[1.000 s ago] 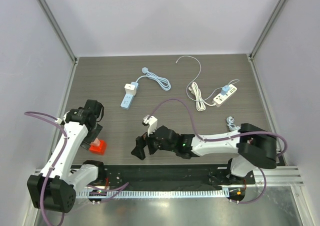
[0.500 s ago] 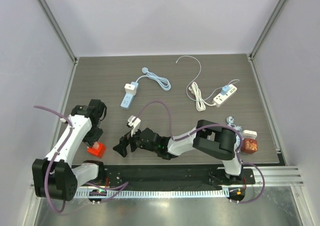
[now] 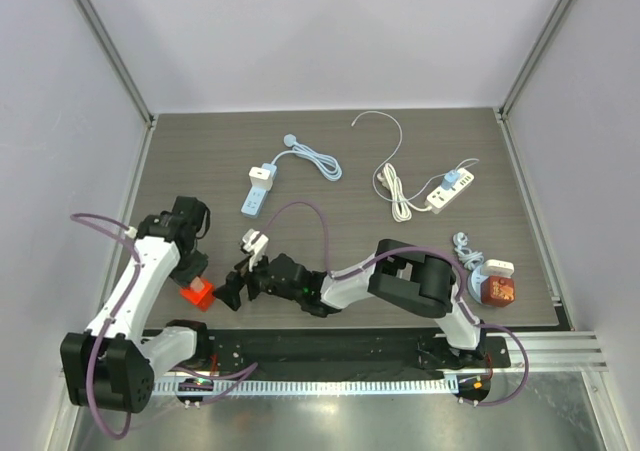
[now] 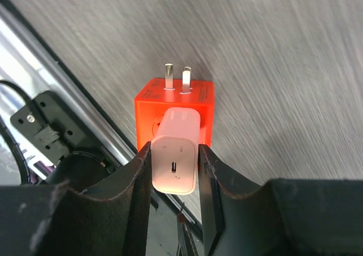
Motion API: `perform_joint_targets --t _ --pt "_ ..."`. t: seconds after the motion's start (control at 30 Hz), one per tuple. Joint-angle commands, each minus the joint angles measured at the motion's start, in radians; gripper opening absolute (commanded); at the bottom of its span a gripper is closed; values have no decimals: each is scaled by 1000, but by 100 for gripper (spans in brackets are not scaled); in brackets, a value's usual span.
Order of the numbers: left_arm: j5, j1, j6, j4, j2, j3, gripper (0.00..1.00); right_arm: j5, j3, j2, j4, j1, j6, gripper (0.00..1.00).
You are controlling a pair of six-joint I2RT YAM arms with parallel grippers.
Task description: Pull the plug off the socket
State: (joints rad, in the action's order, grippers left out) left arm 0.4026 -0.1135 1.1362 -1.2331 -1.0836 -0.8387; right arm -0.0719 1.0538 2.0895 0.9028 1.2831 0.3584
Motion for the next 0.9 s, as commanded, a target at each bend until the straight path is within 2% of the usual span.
perform_joint_targets --t 0.0,0.17,0.2,0.27,0.4,0.57,0.7,0.8,0.87 --pt "-28 6 -79 43 53 -7 0 -49 51 0 39 7 60 100" --pt "-63 6 -171 102 152 10 0 -65 52 -3 7 -10 315 100" --pt "-79 6 -179 112 169 13 0 -42 52 -5 -8 -28 430 100" --pt "-102 6 -196 152 207 29 0 0 40 -5 -4 -44 554 100" --pt "-137 5 -199 193 218 61 0 98 -32 -13 96 -70 667 100" --pt "-168 5 -216 162 189 38 0 148 -28 12 114 -88 721 99" --pt "-171 5 -217 161 221 46 0 199 6 78 166 -90 760 87" --pt "-125 5 -213 124 218 23 0 207 12 107 191 -90 786 82" --pt "-146 5 -220 129 220 23 0 204 15 118 182 -90 794 78"
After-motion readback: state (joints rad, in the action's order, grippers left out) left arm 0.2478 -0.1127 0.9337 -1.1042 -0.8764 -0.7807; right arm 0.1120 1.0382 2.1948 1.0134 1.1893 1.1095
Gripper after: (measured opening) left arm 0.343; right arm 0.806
